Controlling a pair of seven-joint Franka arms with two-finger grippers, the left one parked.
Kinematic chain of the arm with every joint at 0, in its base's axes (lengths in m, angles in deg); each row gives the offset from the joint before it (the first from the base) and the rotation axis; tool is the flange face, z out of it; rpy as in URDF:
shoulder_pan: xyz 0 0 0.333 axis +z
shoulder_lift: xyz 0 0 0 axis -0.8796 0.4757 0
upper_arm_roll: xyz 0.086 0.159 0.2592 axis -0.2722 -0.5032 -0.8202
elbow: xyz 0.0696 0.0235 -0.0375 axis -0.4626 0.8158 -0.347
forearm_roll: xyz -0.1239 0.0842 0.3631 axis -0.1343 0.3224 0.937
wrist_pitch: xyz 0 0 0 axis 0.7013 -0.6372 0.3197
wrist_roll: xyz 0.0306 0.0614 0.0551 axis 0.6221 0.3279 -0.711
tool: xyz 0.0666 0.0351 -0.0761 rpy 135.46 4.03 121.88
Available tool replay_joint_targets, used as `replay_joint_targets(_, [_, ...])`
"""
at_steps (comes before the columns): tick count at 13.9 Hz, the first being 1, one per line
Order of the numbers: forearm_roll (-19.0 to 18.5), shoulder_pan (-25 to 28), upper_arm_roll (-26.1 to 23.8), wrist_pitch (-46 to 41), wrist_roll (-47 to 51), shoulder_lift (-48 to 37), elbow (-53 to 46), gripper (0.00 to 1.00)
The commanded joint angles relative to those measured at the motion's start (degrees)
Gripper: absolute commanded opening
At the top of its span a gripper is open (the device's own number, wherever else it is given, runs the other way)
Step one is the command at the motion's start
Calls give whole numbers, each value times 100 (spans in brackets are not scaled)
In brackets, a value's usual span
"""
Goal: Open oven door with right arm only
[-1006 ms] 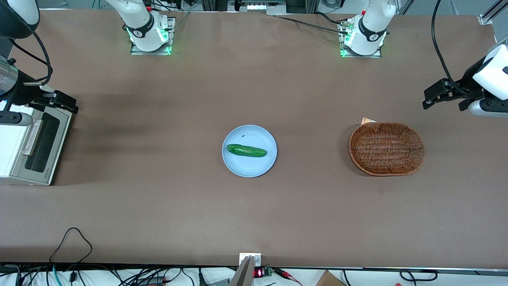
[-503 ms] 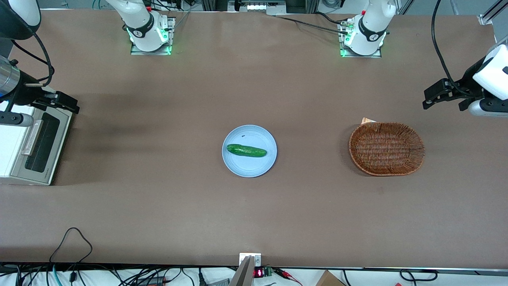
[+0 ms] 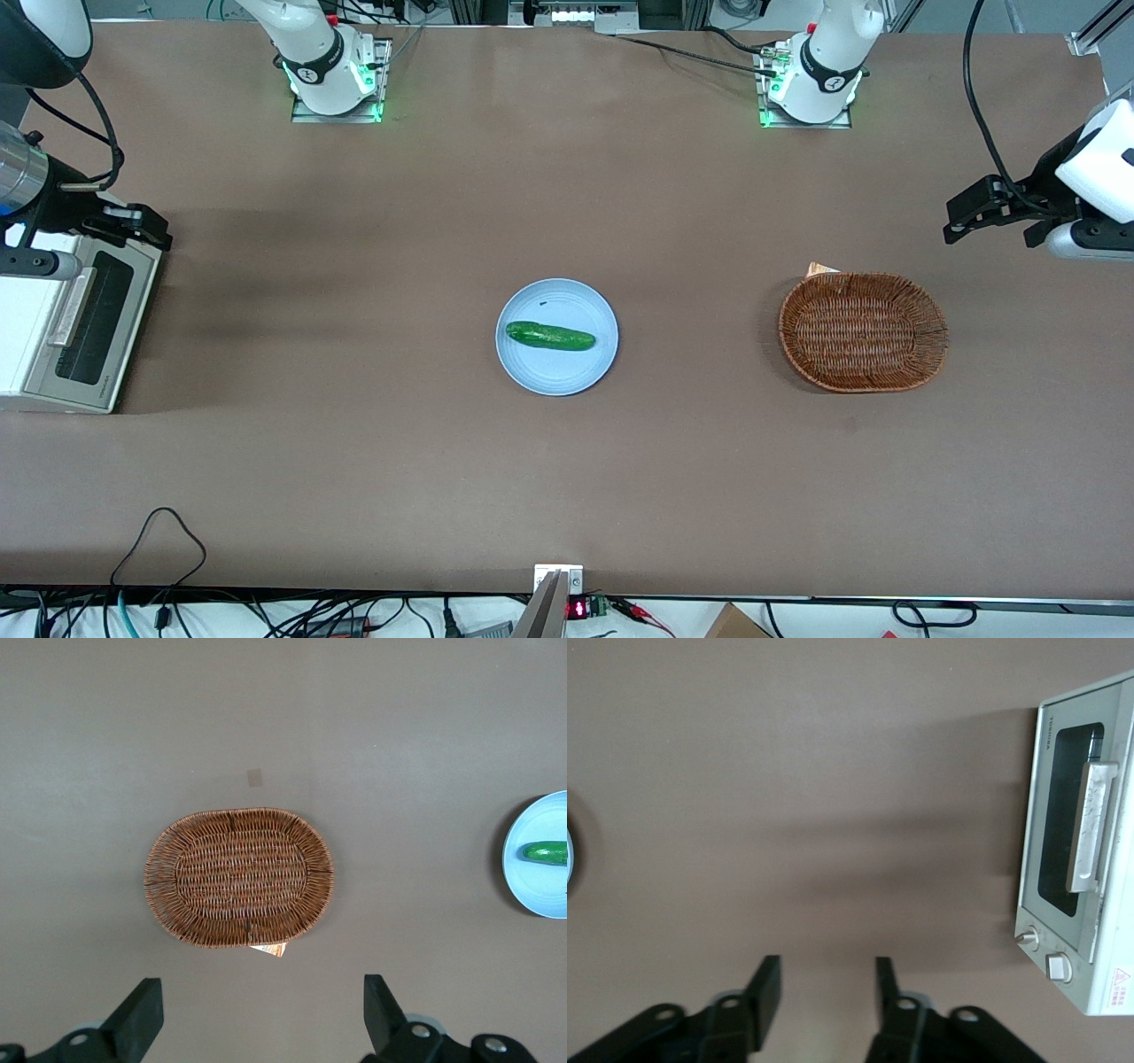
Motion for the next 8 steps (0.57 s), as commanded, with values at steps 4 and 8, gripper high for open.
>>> replay_joint_targets(4, [291,-52,-14,-86,35,-51,20,0])
replay_joint_targets(8, [-146,-78,-5,45,18,159,29,0])
